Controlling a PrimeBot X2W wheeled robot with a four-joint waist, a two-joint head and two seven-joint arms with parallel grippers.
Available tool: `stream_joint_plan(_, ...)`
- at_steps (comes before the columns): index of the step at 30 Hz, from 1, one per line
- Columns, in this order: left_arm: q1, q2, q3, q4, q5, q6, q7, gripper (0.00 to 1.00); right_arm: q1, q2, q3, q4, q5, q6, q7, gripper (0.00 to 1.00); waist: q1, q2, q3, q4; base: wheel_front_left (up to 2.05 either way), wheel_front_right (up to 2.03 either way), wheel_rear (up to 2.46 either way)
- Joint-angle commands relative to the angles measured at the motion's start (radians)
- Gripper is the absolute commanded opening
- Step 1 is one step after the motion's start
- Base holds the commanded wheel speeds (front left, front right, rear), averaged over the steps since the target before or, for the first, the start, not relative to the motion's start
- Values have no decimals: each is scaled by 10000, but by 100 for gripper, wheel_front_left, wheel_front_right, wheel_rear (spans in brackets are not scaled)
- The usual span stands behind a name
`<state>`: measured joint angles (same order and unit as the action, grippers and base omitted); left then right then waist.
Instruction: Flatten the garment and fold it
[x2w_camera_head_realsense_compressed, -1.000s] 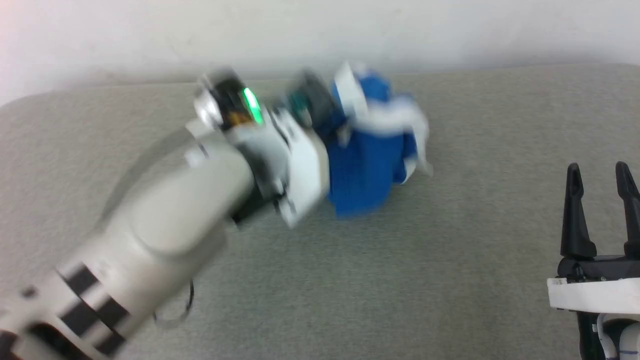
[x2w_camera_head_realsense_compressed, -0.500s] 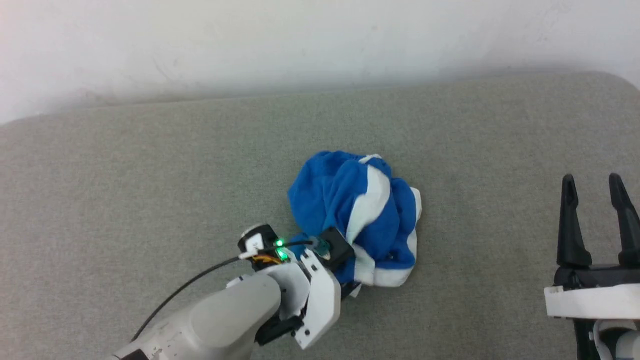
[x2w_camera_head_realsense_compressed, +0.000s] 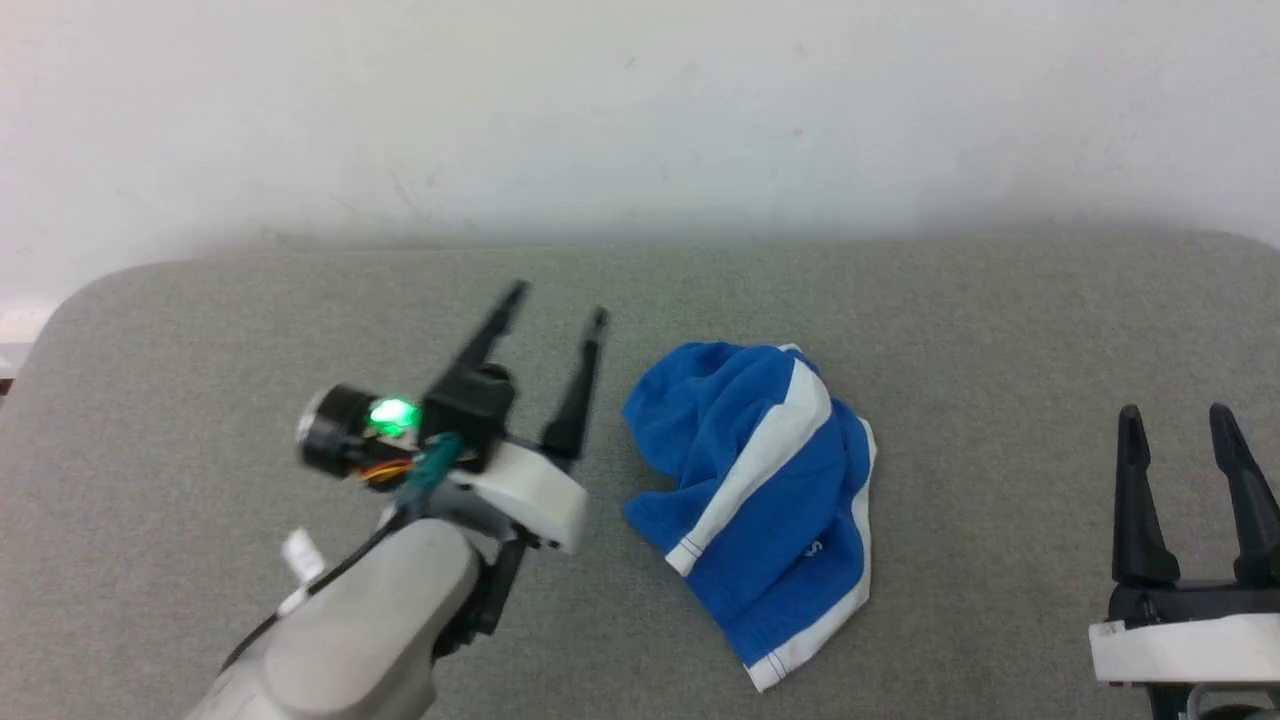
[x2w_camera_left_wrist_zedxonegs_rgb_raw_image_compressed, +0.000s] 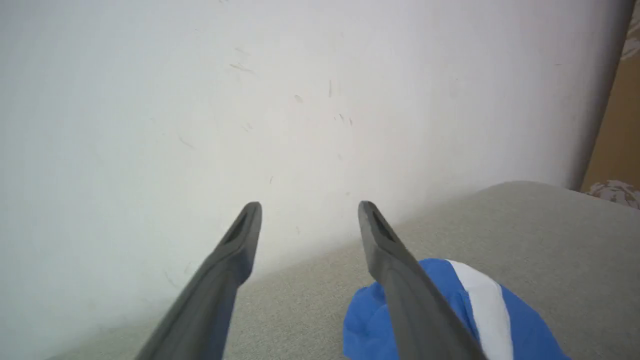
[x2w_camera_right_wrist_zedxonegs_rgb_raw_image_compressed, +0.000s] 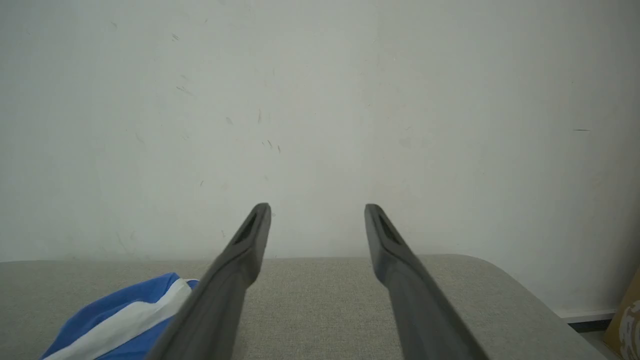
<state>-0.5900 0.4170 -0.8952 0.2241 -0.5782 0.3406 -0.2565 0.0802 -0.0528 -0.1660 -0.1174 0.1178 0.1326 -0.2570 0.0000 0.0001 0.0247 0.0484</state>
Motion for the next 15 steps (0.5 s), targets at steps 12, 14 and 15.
stream_joint_plan(12, 4981, -532, 4825, -2845, 2888, 2036, -51, 100, 403, 26, -36, 9, -31, -19, -47, 100, 0, -1, -389, 247, 0, 0, 0)
stream_joint_plan(14, 5637, -760, 5232, -2902, 3186, 1826, -51, 100, 459, 26, -73, 30, -13, -19, -47, 100, 0, -1, -415, 229, 0, 0, 0)
stream_joint_plan(15, 5892, -883, 5431, -2925, 3313, 1688, -52, 100, 485, 26, -86, 37, -6, -19, -47, 100, 0, -1, -419, 225, 0, 0, 0)
